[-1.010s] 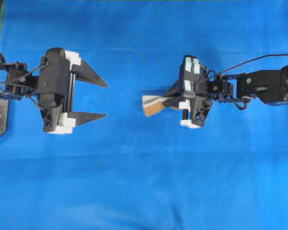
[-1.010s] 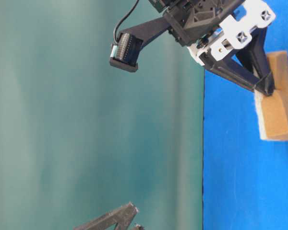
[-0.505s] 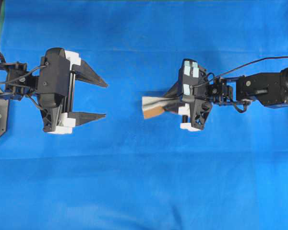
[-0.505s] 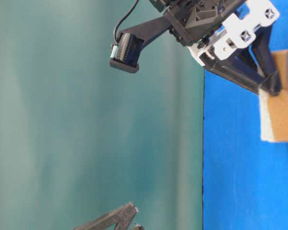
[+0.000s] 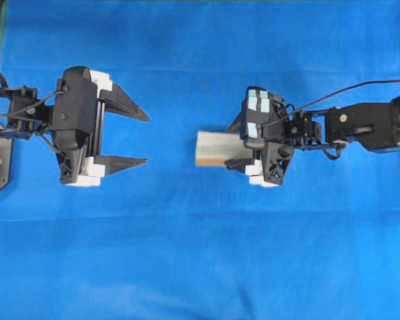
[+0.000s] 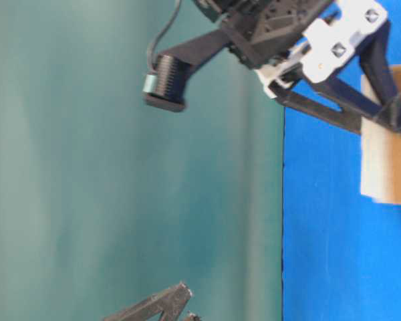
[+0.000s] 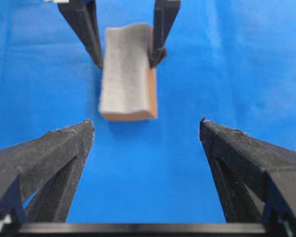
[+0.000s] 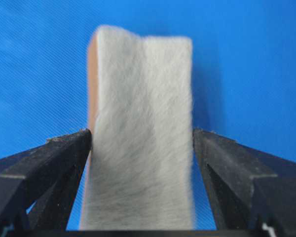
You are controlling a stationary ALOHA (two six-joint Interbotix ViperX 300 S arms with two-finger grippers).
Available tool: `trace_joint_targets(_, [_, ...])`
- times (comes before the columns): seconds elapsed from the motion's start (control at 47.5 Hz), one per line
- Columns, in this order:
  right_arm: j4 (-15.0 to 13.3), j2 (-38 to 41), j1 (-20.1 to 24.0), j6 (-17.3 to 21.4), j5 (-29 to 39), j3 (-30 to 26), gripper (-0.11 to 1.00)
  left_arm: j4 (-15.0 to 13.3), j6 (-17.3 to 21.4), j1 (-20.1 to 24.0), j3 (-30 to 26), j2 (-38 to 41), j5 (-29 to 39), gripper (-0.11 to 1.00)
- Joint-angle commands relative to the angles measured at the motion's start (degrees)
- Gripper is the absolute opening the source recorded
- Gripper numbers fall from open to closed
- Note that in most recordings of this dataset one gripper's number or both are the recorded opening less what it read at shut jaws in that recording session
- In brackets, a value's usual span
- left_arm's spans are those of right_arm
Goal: Hand over the sponge with the left arm and wipe it with the right arm.
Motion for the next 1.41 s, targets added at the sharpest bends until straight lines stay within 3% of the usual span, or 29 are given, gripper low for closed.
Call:
trace_joint_targets(0.0, [0.2, -3.6, 0.5, 0.1, 0.4, -1.1, 0.74, 0.0, 0.0, -0.1, -0.5, -0.3, -0.3, 0.86])
trace_joint_targets(0.547, [0.1, -20.3, 0.7, -0.4, 8.0, 0.1, 0.74, 0.0, -0.1, -0.1, -0.5, -0.3, -0.1, 0.86])
trace_joint_targets(1.094, [0.1, -22.3, 0.7, -0.1, 8.3, 1.1, 0.74, 0.0, -0.3, -0.1, -0.8, -0.6, -0.8, 0.86])
trace_joint_targets(1.389, [0.1, -34.8, 0.7, -0.4, 11.7, 5.7, 0.74, 0.0, 0.1, -0.1, 1.4, -9.7, 0.2, 0.85])
